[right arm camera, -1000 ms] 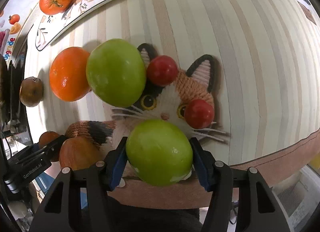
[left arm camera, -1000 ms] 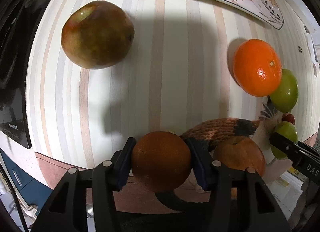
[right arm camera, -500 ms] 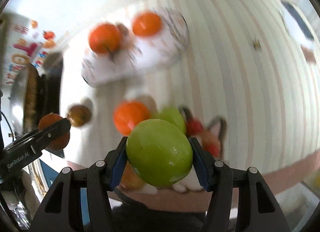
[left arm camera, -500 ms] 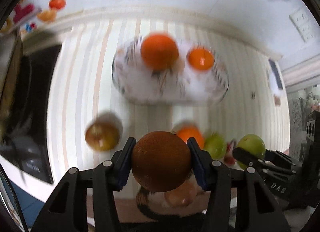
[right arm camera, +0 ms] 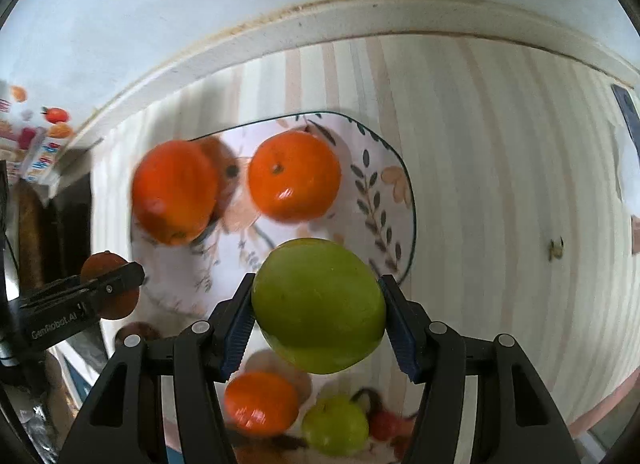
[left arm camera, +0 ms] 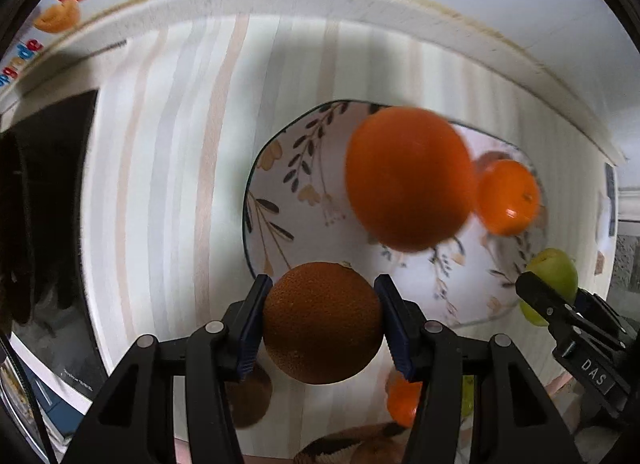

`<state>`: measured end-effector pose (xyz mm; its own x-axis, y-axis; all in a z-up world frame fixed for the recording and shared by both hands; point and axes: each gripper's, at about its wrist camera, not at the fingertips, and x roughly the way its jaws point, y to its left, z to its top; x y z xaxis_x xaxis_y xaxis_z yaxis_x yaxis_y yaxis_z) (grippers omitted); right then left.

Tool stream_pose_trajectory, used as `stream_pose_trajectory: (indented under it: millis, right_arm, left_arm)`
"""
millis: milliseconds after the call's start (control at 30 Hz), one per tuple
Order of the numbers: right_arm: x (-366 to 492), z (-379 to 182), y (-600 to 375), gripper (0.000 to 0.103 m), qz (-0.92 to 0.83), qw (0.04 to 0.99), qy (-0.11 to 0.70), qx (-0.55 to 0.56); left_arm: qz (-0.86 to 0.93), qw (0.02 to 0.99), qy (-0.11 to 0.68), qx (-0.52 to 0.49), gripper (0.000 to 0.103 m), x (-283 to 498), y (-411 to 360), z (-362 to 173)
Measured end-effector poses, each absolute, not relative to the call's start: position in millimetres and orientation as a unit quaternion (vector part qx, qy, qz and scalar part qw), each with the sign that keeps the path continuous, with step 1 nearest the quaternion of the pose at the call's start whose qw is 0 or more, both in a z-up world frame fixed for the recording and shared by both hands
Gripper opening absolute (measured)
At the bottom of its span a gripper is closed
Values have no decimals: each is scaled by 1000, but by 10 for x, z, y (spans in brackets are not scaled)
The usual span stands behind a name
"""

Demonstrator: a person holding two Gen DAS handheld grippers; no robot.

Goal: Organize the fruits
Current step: 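Place the brown fruit on the plate with left tool while right tool places green apple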

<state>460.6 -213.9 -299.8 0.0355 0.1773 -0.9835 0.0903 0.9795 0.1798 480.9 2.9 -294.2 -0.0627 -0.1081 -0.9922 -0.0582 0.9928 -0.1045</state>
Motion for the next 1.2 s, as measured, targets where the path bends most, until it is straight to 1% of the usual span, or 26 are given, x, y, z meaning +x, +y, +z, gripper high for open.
stream_pose_trajectory:
  millis: [233,367,400,433,467,533,567,600,633,700,900,1000,1200]
  right_arm:
    - [4711,-3354,-2095,62,24,692,716,88]
    - [4718,-3385,-2053,63,22,695,715,76]
    - [4701,-3377,-2059,65,20,696,714,77]
    - [4687,-3357,-2069,71,20,698,712,78]
    - [4685,-3349,-2071,75,22,699,710,81]
    - [4678,-3323,-2063,87,20,700,710,79]
    - [4677,-3312,-2048,89,19,701,709,74]
    - [4668,-3306,-2041,92,19,701,710,70]
    - [4664,-3312,-2040,92,19,699,711,70]
    - [4665,-3292,-2046,92,17,698,712,76]
    - [4553,-3116,-2180,92,9,709,699,93]
    - [4432,-2956,-2203,92,8,720,688,87]
    - [4153,-2533,-2167,92,17,743,665,75]
  left_arm:
    - [-11,663,746,-55,52,4880,-4,-3208]
    - [-5,663,747,-41,52,4875,-78,-3261]
    - [-4,664,747,-43,52,4871,-96,-3275]
    - [-1,664,746,-48,53,4856,-94,-3275]
    - [-4,667,743,-55,55,4855,-96,-3255]
    - [1,673,737,-64,67,4843,-87,-3220]
    - [3,675,735,-66,70,4843,-78,-3208]
    - [7,676,734,-66,76,4836,-81,-3187]
    - [10,677,733,-68,81,4830,-67,-3152]
    - [10,679,730,-73,85,4780,-44,-3120]
    - [9,692,717,-85,85,4586,-11,-2910]
    - [9,709,702,-73,85,4466,-50,-2733]
    - [9,743,667,-53,85,3923,-109,-2296]
